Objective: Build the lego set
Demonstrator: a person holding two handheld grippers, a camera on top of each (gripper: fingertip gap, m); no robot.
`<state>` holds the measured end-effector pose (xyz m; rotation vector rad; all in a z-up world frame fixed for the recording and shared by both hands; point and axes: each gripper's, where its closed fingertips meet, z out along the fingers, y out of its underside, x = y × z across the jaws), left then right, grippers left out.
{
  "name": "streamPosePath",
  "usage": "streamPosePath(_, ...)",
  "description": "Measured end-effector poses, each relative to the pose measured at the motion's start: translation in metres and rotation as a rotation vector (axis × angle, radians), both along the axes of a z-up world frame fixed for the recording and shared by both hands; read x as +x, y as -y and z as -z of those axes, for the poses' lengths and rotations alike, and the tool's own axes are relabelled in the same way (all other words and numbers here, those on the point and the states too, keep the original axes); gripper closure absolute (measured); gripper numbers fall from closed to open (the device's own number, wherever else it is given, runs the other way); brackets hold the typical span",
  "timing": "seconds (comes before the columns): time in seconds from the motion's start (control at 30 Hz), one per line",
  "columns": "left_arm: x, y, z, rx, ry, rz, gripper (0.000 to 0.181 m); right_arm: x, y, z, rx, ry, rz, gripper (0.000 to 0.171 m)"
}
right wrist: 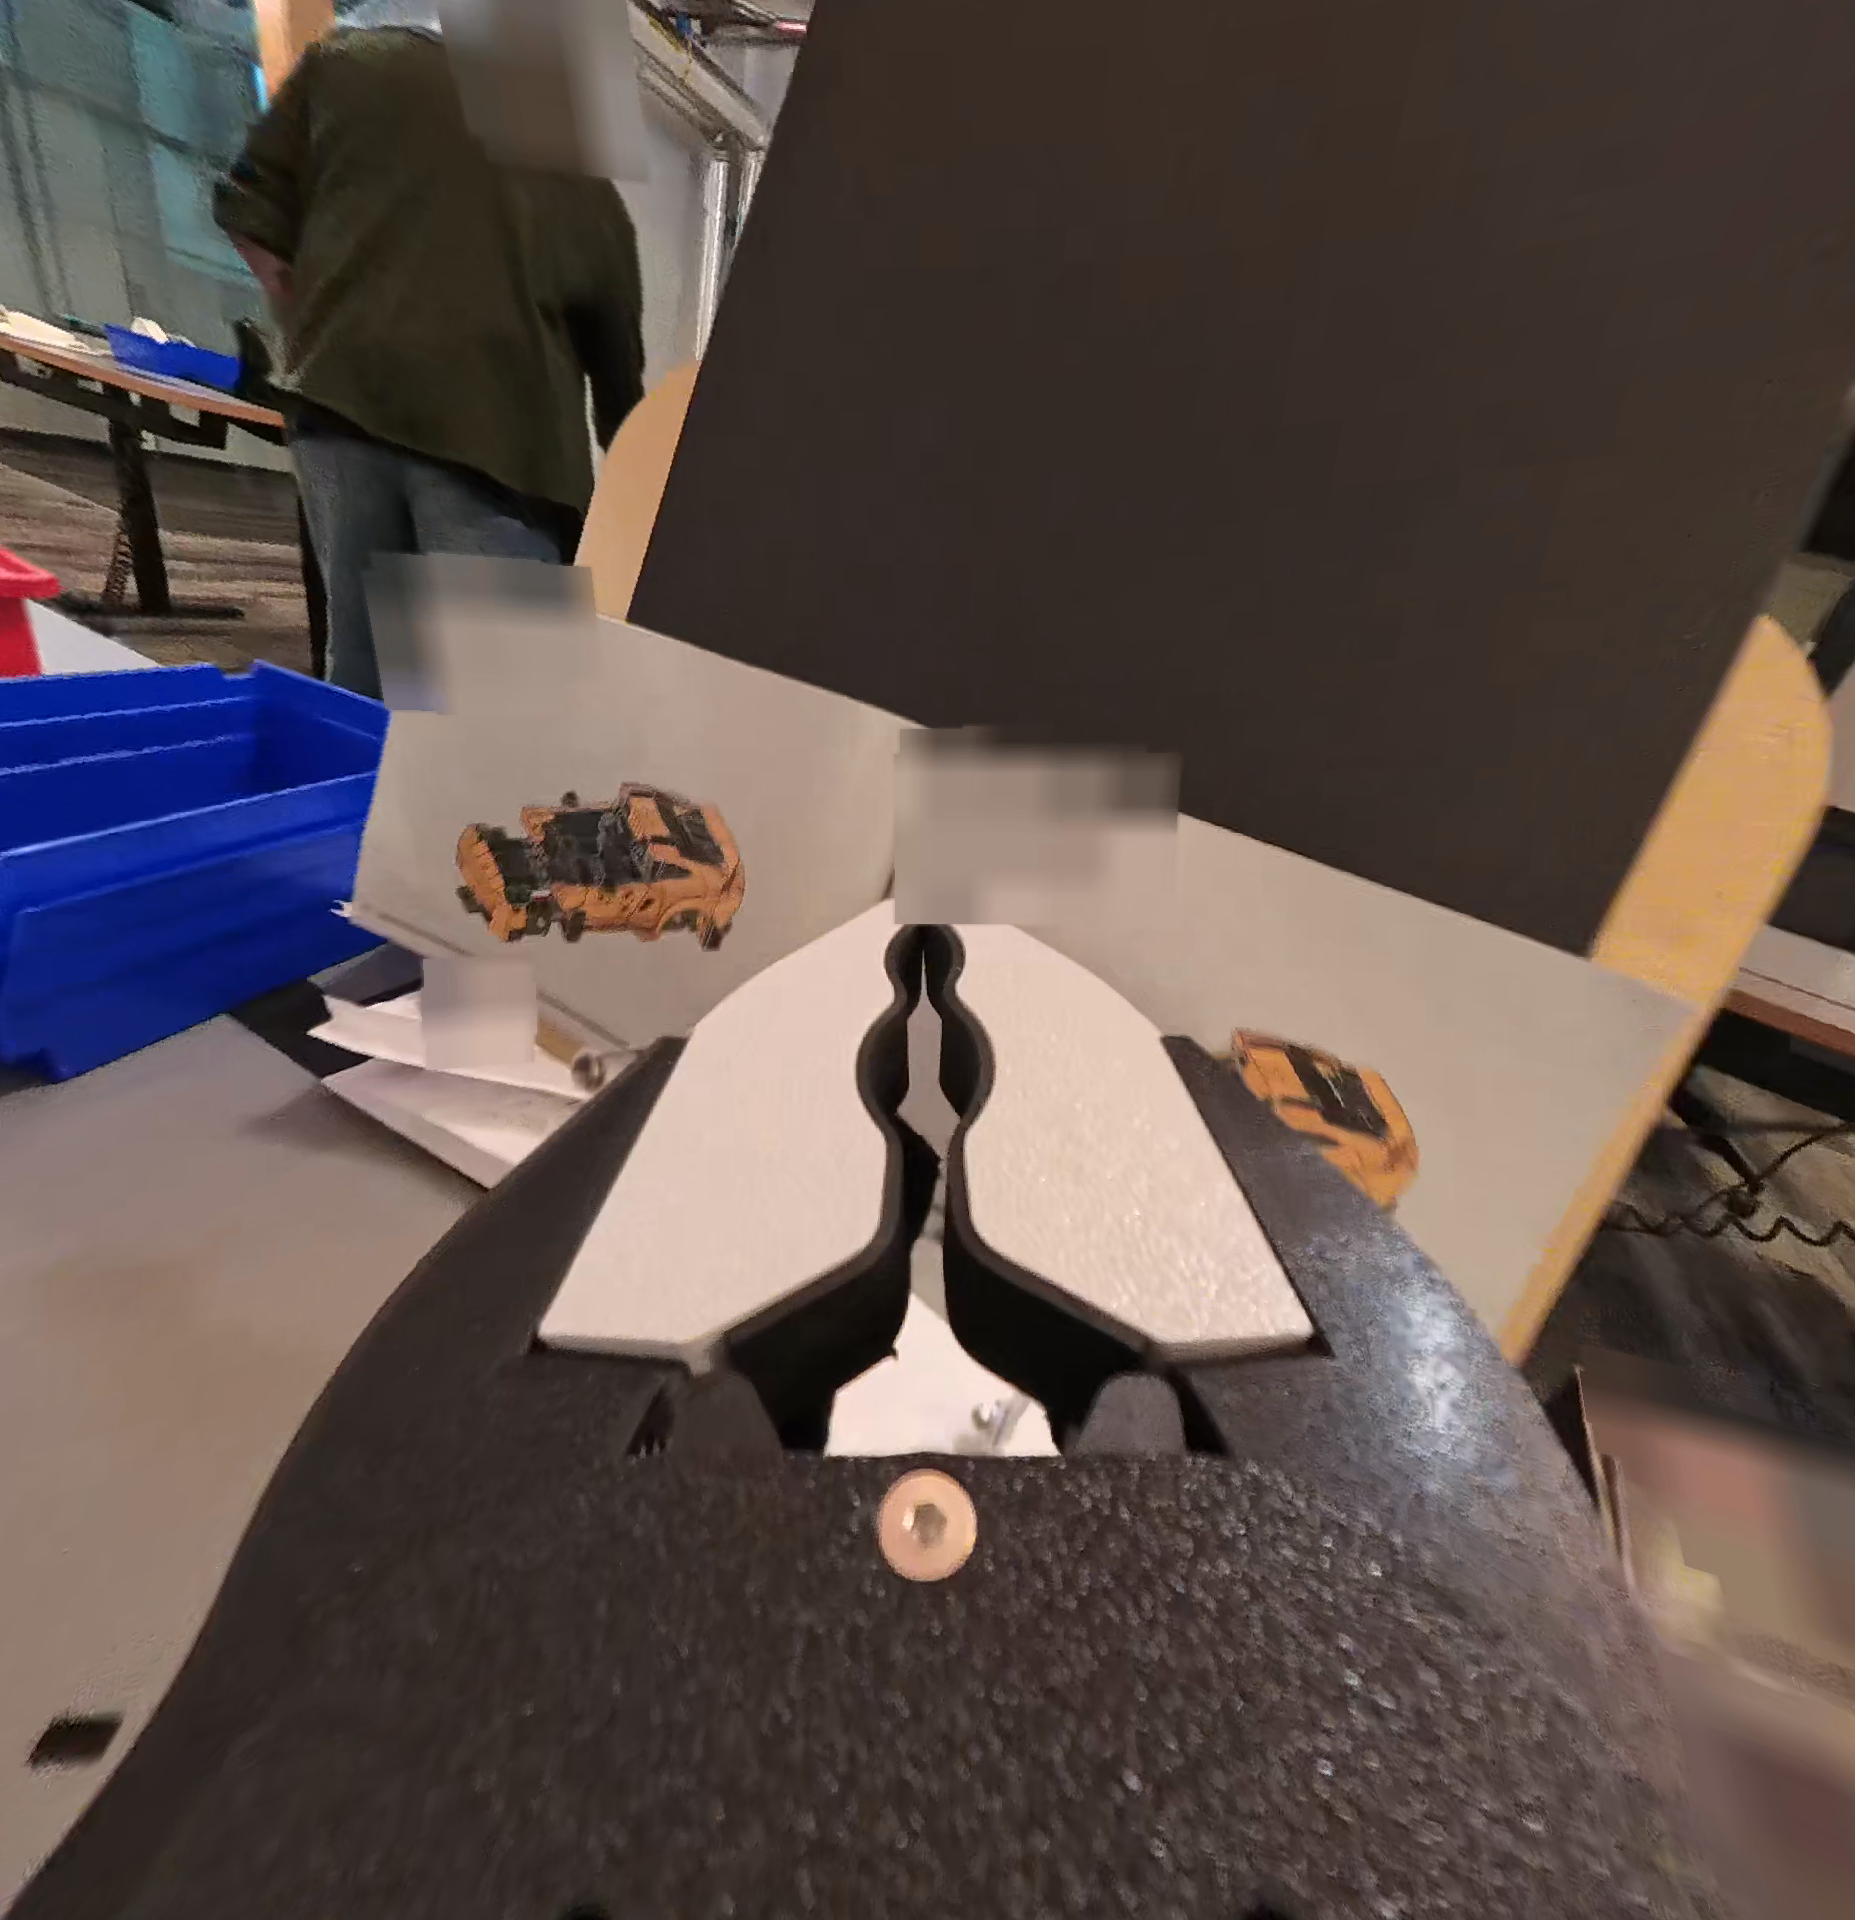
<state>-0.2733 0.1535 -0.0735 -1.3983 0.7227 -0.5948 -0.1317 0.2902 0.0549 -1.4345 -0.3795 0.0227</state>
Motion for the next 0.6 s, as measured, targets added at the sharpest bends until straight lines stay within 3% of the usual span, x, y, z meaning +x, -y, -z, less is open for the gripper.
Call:
streamPosePath(0.27, 0.0, -0.004, 0.01, -0.072, 0.013, 0.029, 0.181, -0.003, -0.055, 0.008, -0.022, 0.053, 0.026, 0.171)
streamPosePath(0.6, 0.001, -0.004, 0.013, -0.097, 0.027, 0.045, 0.181, 0.021, -0.056, 0.012, 0.012, 0.047, 0.048, 0.171)
